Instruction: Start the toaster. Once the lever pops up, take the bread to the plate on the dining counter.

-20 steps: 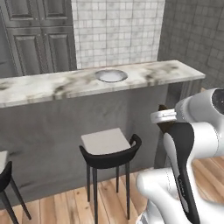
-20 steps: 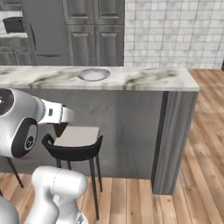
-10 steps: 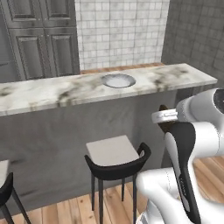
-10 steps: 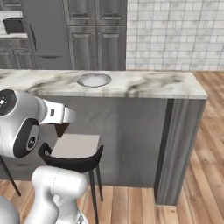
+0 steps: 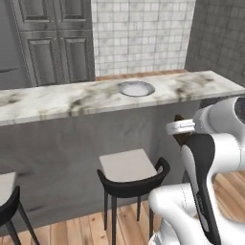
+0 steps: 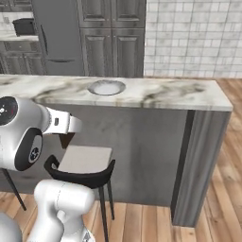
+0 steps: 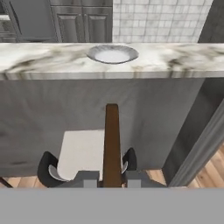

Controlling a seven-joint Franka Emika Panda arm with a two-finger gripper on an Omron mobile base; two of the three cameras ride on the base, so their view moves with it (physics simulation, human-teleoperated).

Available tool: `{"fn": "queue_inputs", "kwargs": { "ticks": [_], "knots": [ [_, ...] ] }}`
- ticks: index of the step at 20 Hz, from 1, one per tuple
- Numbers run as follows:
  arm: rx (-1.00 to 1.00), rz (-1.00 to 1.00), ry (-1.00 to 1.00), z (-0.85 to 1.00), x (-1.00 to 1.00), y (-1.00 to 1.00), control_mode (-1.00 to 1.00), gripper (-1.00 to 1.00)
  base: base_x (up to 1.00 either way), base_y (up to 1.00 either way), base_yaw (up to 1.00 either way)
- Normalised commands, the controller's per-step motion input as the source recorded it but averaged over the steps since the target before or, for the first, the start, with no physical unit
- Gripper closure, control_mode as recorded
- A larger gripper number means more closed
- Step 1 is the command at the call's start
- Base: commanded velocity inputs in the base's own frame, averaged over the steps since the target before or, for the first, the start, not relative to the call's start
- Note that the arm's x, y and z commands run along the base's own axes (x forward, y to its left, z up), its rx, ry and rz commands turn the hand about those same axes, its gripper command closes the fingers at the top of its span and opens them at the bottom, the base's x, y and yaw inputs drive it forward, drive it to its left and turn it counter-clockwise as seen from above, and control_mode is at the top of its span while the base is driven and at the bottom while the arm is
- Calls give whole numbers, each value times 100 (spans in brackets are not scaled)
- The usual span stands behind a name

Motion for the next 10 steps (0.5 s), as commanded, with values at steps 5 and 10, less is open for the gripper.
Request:
{"fn": "queue_inputs", "kwargs": {
  "ticks": [5,10],
  "knots": [
    [0,0,0,0,0,0,100,100,49,0,5],
    [0,0,0,0,0,0,100,100,53,0,5]
  ]
}}
